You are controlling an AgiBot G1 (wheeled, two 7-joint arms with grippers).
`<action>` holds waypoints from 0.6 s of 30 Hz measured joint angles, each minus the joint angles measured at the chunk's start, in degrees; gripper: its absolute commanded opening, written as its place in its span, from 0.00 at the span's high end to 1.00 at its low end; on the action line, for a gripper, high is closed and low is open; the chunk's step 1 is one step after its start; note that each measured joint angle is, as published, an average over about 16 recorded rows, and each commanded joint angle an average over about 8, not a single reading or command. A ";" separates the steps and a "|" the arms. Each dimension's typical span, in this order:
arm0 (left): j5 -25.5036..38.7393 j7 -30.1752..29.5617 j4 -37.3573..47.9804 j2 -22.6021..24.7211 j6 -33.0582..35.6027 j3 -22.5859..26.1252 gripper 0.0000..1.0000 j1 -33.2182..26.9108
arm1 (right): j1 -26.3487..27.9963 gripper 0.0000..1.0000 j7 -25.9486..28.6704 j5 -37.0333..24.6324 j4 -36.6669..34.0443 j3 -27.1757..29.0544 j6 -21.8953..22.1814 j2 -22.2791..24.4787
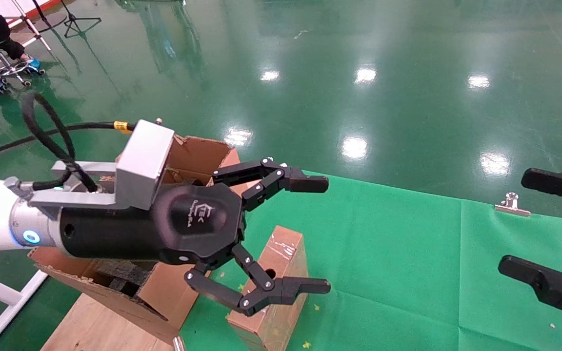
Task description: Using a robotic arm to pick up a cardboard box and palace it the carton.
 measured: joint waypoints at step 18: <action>1.35 -0.35 -0.41 -0.53 0.01 0.46 0.00 -0.30 | 0.00 0.35 0.00 0.00 0.00 0.00 0.00 0.00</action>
